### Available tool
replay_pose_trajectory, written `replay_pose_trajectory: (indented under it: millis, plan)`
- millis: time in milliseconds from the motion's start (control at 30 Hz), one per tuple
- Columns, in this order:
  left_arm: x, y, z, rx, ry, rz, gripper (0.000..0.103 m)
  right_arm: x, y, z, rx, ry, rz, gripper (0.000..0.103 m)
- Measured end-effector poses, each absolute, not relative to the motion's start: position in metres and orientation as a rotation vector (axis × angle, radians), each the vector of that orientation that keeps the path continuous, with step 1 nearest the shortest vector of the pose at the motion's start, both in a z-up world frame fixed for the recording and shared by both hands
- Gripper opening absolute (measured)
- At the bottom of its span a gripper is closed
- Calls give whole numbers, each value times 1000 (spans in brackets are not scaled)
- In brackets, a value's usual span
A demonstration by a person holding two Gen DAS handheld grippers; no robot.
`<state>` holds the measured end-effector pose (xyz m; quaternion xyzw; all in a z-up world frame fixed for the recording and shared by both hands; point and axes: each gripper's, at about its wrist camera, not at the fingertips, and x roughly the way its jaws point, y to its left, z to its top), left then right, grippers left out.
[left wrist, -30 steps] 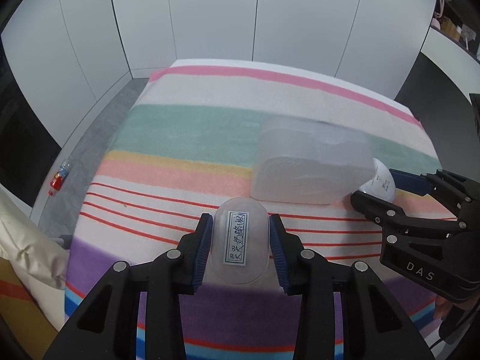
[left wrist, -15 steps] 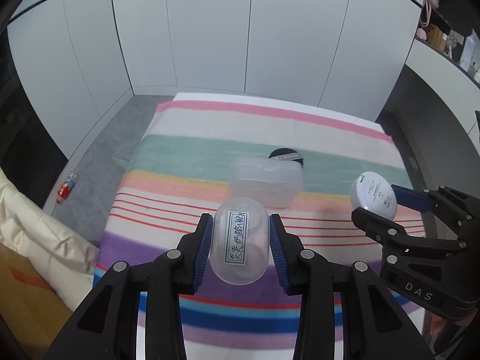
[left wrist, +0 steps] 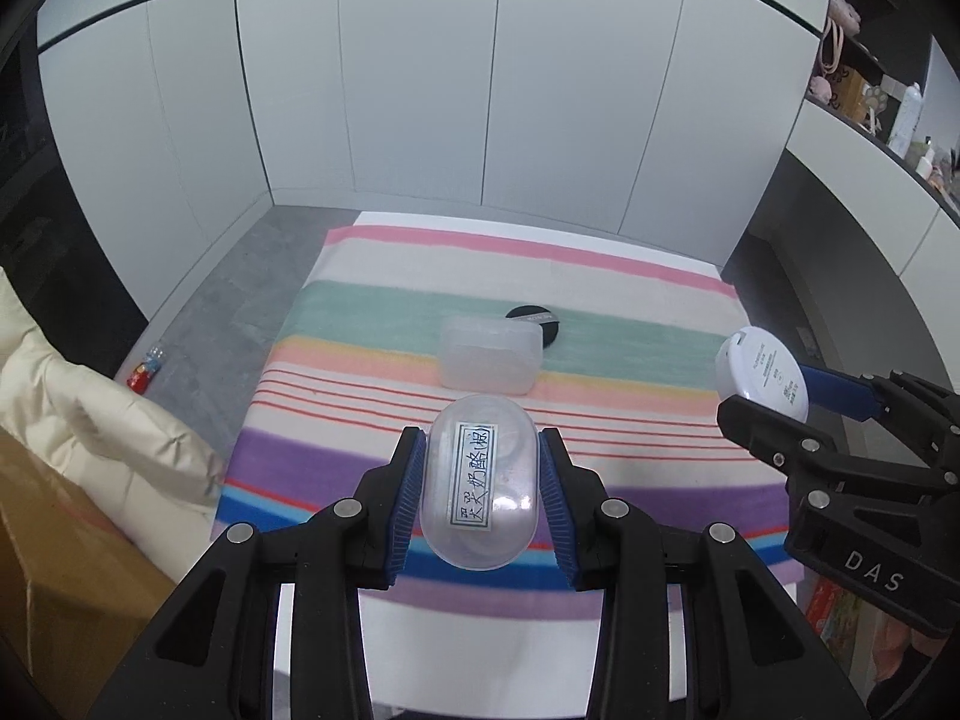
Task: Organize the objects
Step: 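Carry the clear case and white compact toward the cardboard box with both tools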
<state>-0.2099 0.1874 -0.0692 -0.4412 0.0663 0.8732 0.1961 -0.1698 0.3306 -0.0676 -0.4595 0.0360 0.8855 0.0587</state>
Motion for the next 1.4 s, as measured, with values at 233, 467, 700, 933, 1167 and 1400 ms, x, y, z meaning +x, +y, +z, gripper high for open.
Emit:
replay_pose_trajectory:
  millis: [233, 467, 700, 933, 1167, 1400]
  plan:
    - [-185, 177, -44, -1221, 129, 2457, 39, -137, 324, -43, -1363, 108, 2681, 60]
    - [-154, 165, -20, -1185, 46, 2460, 39, -107, 318, -27, -1328, 126, 2694, 60]
    - [-131, 155, -9, -1164, 33, 2465, 39, -88, 308, -19, -1318, 116, 2711, 60]
    - [-123, 142, -10, -1149, 21, 2482, 39, -85, 312, -18, -1295, 154, 2725, 60]
    - [-124, 134, -12, -1119, 57, 2492, 39, -91, 308, -12, -1272, 170, 2736, 60]
    - [-132, 117, -15, -1125, 19, 2524, 39, -101, 296, -11, -1269, 151, 2790, 60]
